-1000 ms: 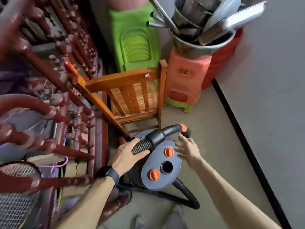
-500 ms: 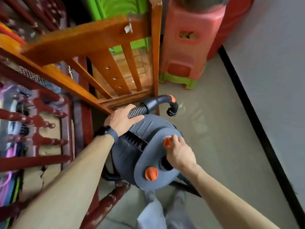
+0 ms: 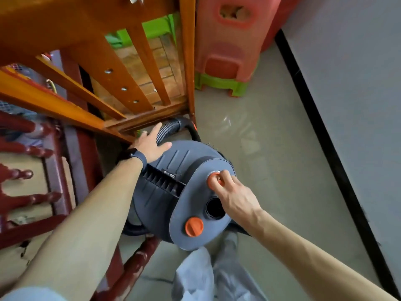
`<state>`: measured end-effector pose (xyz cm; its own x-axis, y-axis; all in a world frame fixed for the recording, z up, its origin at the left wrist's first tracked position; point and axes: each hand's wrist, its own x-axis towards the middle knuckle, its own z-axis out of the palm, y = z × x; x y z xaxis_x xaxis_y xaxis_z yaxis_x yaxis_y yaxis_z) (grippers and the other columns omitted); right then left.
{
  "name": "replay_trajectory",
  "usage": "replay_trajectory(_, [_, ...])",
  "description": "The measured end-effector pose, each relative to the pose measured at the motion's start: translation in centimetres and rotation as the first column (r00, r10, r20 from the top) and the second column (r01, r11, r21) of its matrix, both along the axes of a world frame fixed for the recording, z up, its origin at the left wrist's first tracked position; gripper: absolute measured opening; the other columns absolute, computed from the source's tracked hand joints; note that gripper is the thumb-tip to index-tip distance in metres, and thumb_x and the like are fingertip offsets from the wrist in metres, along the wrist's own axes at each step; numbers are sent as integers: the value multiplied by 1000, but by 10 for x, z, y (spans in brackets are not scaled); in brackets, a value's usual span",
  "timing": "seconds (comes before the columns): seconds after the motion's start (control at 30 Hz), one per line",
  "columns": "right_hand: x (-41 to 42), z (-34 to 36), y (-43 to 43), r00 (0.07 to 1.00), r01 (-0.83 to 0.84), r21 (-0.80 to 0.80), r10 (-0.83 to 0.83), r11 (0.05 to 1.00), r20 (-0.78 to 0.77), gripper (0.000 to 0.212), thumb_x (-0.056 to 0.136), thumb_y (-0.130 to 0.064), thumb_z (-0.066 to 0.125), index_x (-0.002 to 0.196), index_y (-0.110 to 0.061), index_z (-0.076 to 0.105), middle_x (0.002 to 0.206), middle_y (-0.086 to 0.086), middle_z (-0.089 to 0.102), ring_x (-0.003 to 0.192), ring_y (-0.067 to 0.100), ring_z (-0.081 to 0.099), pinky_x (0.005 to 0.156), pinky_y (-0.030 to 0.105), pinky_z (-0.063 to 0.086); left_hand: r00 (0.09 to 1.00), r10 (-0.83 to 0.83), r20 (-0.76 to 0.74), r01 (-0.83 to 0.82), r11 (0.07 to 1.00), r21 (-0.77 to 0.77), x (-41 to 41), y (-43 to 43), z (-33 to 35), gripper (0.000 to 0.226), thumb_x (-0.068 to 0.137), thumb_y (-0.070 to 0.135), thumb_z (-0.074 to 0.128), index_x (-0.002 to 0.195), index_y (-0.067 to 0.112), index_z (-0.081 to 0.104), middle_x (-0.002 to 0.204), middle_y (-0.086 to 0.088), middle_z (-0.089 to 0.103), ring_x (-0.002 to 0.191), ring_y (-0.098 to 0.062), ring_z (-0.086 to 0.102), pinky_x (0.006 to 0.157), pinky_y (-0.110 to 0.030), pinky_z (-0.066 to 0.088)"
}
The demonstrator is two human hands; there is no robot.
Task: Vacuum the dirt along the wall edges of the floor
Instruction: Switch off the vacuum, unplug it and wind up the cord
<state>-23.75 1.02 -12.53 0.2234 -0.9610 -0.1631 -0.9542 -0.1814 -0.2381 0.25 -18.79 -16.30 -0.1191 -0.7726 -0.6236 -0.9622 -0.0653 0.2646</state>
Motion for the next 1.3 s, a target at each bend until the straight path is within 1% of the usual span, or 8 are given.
replay_trajectory(0.17, [1, -2, 5, 997, 62, 60, -64, 996, 37, 48, 74, 8, 57, 114, -16, 50, 101, 9, 48, 65, 31, 54, 36, 29, 29, 983, 136, -125, -131, 990, 44, 25, 0, -7, 92, 72, 80, 57, 148, 44, 22, 151, -2, 41, 134, -33, 41, 108, -42, 36])
replay_trajectory(0.3, [7, -1, 4, 987, 162, 15, -162, 987, 22, 53, 64, 7, 70, 109, -15, 51, 99, 9, 53, 62, 31, 54, 39, 26, 25, 971, 212, -111, -201, 974, 103, 26, 12, -9, 93, 69, 87, 50, 147, 44, 24, 150, -6, 39, 134, -35, 40, 110, -46, 34])
replay_trajectory(0.43, [21, 4, 8, 980, 200, -64, -199, 978, 25, 19, 82, -18, 66, 100, -11, 62, 97, 9, 59, 70, 33, 54, 48, 32, 36, 956, 279, -96, -269, 957, 107, 25, 21, -5, 90, 76, 82, 49, 151, 44, 16, 155, -11, 26, 140, -39, 29, 114, -52, 26])
replay_trajectory(0.57, [52, 13, 35, 987, 116, 69, -123, 991, 104, 41, 90, -57, 47, 82, -18, 57, 74, -1, 58, 66, 27, 59, 42, 30, 36, 956, 280, -87, -281, 960, -2, 23, 39, 5, 75, 87, 66, 49, 151, 38, 23, 158, -4, 22, 142, -34, 25, 115, -45, 25])
replay_trajectory(0.63, [63, 14, 49, 994, 58, 154, -71, 986, 80, 42, 88, -61, 46, 81, -20, 50, 71, -3, 56, 60, 26, 61, 41, 27, 30, 967, 243, -74, -248, 966, -74, 22, 55, 11, 66, 92, 58, 47, 150, 34, 29, 161, -1, 17, 144, -30, 20, 116, -42, 19])
replay_trajectory(0.83, [69, 23, 63, 1000, 13, 197, -14, 980, 2, 36, 74, -37, 81, 79, -19, 50, 65, -5, 51, 41, 25, 55, 36, 26, 18, 972, 188, -138, -212, 960, -185, 17, 110, 24, 60, 98, 54, 35, 152, 28, 27, 162, -4, 14, 148, -25, 14, 119, -43, 15])
replay_trajectory(1.07, [73, 25, 69, 985, -49, 260, 90, 964, -150, 46, 52, -25, 92, 87, -16, 64, 64, -1, 53, 32, 25, 52, 37, 25, 13, 962, 142, -234, -193, 958, -210, 1, 183, 42, 73, 92, 56, 46, 153, 40, 11, 164, 0, -4, 147, -28, 15, 115, -50, 23])
replay_trajectory(1.3, [71, 25, 69, 974, -153, 242, 187, 958, -125, 52, 47, -5, 90, 94, -8, 67, 72, 7, 54, 31, 24, 51, 33, 23, 16, 985, -49, -168, -4, 953, -302, -3, 218, 37, 76, 92, 54, 48, 155, 35, 9, 162, -4, -16, 145, -30, 23, 108, -54, 32])
